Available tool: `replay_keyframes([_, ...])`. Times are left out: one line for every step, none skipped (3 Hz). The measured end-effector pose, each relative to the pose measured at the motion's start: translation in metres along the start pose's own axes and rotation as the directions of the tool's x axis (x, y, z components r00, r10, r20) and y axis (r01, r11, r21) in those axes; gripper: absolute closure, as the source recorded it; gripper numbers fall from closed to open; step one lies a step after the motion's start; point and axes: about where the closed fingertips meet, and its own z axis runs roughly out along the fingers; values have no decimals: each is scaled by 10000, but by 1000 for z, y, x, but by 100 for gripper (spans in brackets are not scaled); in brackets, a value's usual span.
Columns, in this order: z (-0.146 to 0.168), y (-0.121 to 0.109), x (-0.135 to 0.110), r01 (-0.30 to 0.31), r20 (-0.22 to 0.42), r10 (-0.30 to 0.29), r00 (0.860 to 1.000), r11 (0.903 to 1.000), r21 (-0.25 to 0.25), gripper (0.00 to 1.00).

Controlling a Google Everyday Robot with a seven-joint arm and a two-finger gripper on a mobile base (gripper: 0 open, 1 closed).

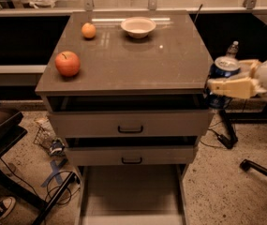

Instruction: Place pepsi can into bottom drawer

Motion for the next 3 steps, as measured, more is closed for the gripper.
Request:
replay_keyframes([29,17,50,-646,-69,649,9979,9971,400,100])
replay_keyframes([63,43,125,-1162,-229,1169,9929,9928,307,100])
replay_keyframes([97,53,194,-1333,-581,1304,9898,9899,-484,100])
